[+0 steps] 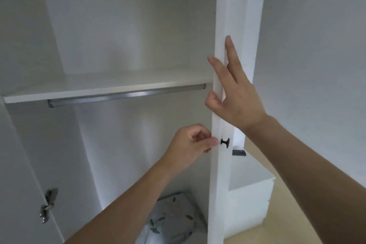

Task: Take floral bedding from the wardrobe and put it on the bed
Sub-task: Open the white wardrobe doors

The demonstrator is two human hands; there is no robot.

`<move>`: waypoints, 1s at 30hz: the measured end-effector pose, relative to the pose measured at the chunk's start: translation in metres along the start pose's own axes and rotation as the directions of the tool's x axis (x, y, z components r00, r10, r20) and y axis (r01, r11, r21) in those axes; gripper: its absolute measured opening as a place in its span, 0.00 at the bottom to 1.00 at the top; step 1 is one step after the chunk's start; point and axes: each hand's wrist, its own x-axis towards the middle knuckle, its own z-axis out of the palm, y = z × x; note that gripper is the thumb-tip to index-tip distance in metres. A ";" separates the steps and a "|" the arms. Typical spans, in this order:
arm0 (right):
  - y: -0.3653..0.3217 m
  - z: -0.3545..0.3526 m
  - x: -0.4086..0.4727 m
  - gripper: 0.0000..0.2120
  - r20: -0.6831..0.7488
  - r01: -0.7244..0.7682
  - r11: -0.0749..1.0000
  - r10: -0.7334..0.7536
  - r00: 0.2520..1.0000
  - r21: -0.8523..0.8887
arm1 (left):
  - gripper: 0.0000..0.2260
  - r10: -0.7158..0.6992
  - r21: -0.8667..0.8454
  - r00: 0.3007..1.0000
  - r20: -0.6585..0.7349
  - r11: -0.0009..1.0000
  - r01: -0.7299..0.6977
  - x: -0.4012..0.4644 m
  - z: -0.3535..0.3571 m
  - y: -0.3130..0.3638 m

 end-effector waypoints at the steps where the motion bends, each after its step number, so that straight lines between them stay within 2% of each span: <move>1: 0.004 -0.010 -0.004 0.32 -0.004 0.001 0.999 -0.001 1.000 -0.041 | 0.11 0.014 0.015 0.999 0.044 1.000 -0.014 0.003 0.009 -0.001; 4: 0.018 -0.036 -0.020 0.36 -0.006 -0.016 0.977 0.014 1.000 -0.213 | 0.24 -0.002 0.066 0.980 0.199 0.998 -0.011 0.013 0.041 -0.006; 6: 0.029 -0.051 -0.029 0.38 0.018 -0.019 0.919 0.028 0.999 -0.394 | 0.37 -0.035 0.071 0.962 0.270 0.997 0.017 0.018 0.063 -0.009; 8: 0.041 -0.067 -0.037 0.39 0.028 -0.036 0.830 0.062 0.998 -0.557 | 0.50 -0.080 0.135 0.954 0.289 0.990 0.042 0.025 0.087 -0.009; 10: 0.057 -0.082 -0.048 0.39 0.031 -0.052 0.744 0.098 0.995 -0.666 | 0.56 -0.072 0.234 0.957 0.280 0.972 0.005 0.032 0.114 -0.006; 13: 0.087 -0.107 -0.069 0.36 0.073 -0.035 0.641 0.140 0.987 -0.767 | 0.54 0.030 0.379 0.977 0.212 0.919 -0.111 0.046 0.159 -0.001; 17: 0.123 -0.140 -0.083 0.33 0.097 -0.057 0.573 0.234 0.967 -0.818 | 0.59 0.048 0.590 0.994 0.102 0.801 -0.099 0.060 0.217 0.003; 20: 0.144 -0.152 -0.090 0.34 0.100 -0.087 0.526 0.317 0.943 -0.846 | 0.59 0.072 0.595 0.997 0.021 0.801 -0.070 0.070 0.254 0.002; 24: 0.171 -0.166 -0.100 0.33 0.100 -0.102 0.484 0.374 0.922 -0.869 | 0.60 0.051 0.576 0.999 -0.012 0.817 -0.035 0.088 0.289 0.000; 28: 0.187 -0.170 -0.104 0.32 0.093 -0.092 0.456 0.367 0.926 -0.885 | 0.60 0.137 0.588 0.989 -0.059 0.805 -0.077 0.097 0.309 -0.003; 30: 0.188 -0.164 -0.102 0.32 0.059 -0.112 0.450 0.349 0.935 -0.886 | 0.60 0.197 0.568 0.980 -0.033 0.810 -0.143 0.099 0.310 -0.008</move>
